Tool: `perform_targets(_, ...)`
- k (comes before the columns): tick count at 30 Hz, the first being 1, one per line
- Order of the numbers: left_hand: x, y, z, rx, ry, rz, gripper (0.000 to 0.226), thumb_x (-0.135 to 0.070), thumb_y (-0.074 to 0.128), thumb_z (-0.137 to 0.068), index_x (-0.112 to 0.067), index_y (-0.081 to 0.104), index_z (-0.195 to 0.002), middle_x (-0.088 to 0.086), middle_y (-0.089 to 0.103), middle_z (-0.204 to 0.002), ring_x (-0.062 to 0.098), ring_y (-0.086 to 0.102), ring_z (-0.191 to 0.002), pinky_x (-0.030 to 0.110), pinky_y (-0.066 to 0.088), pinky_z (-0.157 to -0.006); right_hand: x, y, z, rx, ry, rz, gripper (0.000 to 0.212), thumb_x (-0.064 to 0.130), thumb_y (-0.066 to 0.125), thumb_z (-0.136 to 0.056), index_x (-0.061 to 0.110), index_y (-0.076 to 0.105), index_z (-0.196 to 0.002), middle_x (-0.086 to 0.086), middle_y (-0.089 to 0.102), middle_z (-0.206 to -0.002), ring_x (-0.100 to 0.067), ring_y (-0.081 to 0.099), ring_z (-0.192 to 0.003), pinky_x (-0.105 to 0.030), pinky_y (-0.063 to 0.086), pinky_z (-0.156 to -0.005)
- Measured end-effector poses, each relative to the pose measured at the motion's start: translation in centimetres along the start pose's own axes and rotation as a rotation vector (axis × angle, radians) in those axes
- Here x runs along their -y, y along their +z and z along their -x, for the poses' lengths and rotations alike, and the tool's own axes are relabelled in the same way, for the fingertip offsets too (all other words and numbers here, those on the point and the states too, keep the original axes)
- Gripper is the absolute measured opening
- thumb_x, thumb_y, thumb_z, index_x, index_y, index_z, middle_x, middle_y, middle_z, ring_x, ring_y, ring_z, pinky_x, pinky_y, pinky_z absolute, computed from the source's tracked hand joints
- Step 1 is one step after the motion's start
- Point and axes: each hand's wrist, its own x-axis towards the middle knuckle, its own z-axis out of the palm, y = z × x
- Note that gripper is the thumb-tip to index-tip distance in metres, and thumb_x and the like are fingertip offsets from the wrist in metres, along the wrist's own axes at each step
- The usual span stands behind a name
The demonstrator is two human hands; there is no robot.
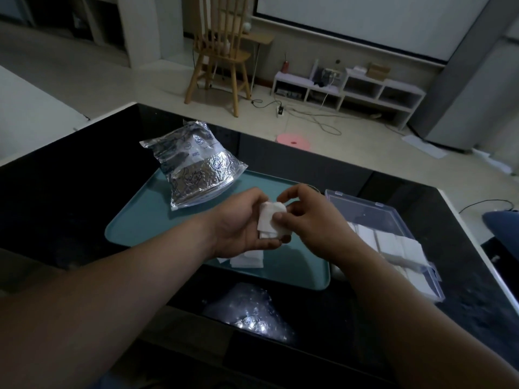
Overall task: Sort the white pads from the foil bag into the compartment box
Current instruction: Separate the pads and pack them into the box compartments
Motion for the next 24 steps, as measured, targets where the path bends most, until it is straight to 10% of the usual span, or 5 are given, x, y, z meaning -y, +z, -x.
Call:
perform_targets(5,1.3,0.0,-0.3,-0.044,-0.002,-0.030,0.038,-0.027,0.036,-0.104,-0.010,0.062,-0.126,0.011,0.066,-0.092,0.028,0.066,-0.078,0.031,0.058,-0.064,-0.4,1.1,0.2,-0.102,-0.008,0.304,0.030,0.034,0.076,-0.089,0.033,0.056,-0.112,0.008,0.068,-0.085,-0.012,0.067,-0.077,-0.039,0.057,-0.072)
perform_targets(14,1.1,-0.1,-0.1,-0.202,0.076,0.055,0.034,-0.026,0.035,-0.105,-0.014,0.062,-0.122,0.014,0.068,-0.094,0.023,0.065,-0.071,0.028,0.055,-0.060,-0.7,0.5,-0.4,-0.139,0.076,0.147,0.017,0.034,0.081,-0.089,0.024,0.068,-0.083,0.004,0.071,-0.079,-0.011,0.062,-0.070,-0.030,0.043,-0.062)
perform_targets(24,2.0,0.2,-0.8,-0.259,0.163,0.203,0.043,-0.020,0.032,-0.105,0.001,0.054,-0.135,0.030,0.064,-0.124,0.034,0.065,-0.096,0.045,0.057,-0.087,0.0,3.4,-0.1,-0.271,0.444,-0.717,0.020,0.020,0.072,-0.098,0.004,0.067,-0.088,-0.008,0.057,-0.065,-0.013,0.044,-0.049,-0.025,0.035,-0.045)
